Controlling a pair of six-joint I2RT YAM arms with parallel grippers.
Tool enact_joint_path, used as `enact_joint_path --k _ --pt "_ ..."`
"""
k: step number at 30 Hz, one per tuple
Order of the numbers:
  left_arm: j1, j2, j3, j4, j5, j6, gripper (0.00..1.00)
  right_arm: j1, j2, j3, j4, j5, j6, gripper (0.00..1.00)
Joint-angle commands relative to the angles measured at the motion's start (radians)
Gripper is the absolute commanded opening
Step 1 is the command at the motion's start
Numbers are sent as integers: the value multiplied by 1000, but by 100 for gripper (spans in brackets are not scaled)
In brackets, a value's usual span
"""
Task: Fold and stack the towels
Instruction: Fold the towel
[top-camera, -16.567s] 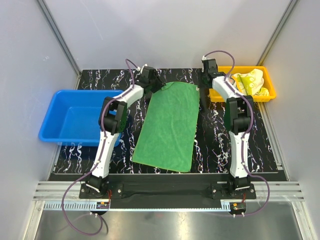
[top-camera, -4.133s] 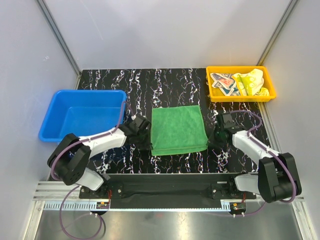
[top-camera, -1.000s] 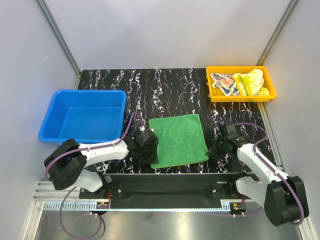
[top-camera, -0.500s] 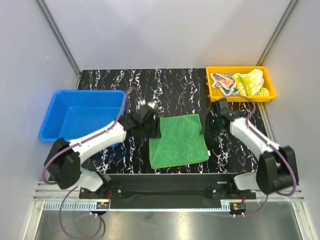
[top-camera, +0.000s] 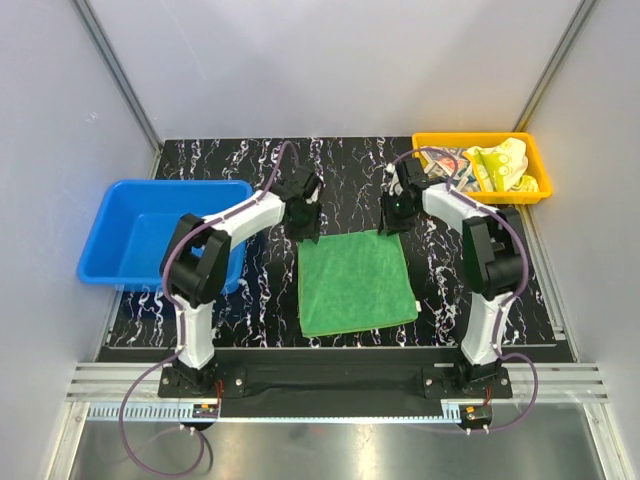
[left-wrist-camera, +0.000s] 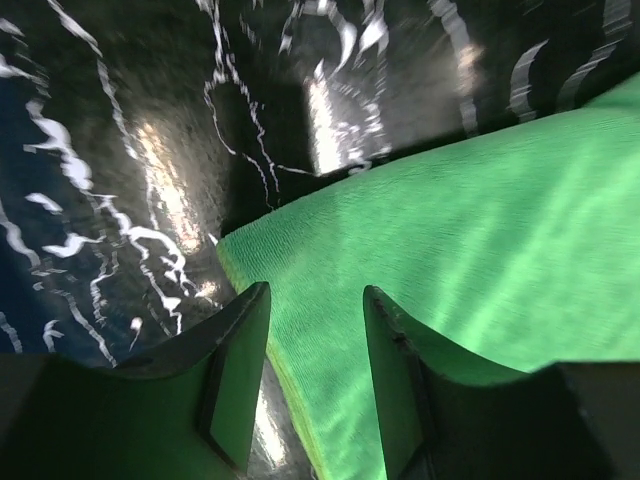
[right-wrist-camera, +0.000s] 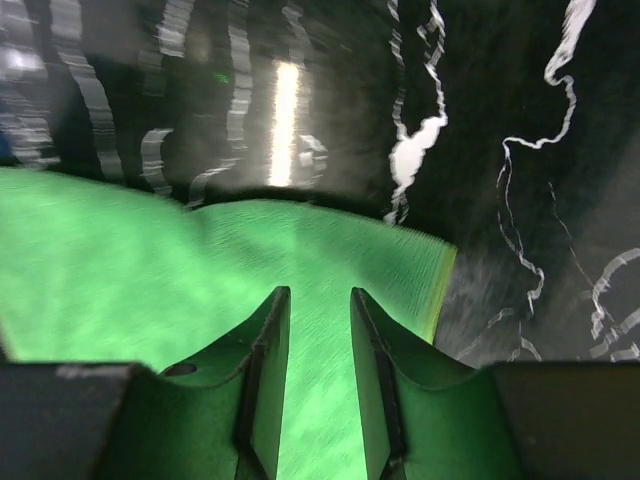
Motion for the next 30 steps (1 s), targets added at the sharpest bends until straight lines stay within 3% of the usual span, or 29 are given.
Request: enact_joint_path --k 1,8,14,22,26,30 --pt "10 59 67 -44 -16 16 47 -16 54 41 -12 39 -39 37" --pt "60 157 121 -94 -155 -15 47 -46 55 -23 45 214 22 36" --pt "73 187 175 -91 -92 8 46 -46 47 -31 62 200 61 37" --pt "73 41 210 -110 14 25 49 -46 -27 62 -33 198 68 38" --pt "71 7 230 -87 114 87 50 -51 -34 62 -23 160 -31 39" --pt "87 53 273 -114 123 190 51 -60 4 76 -29 -2 -227 44"
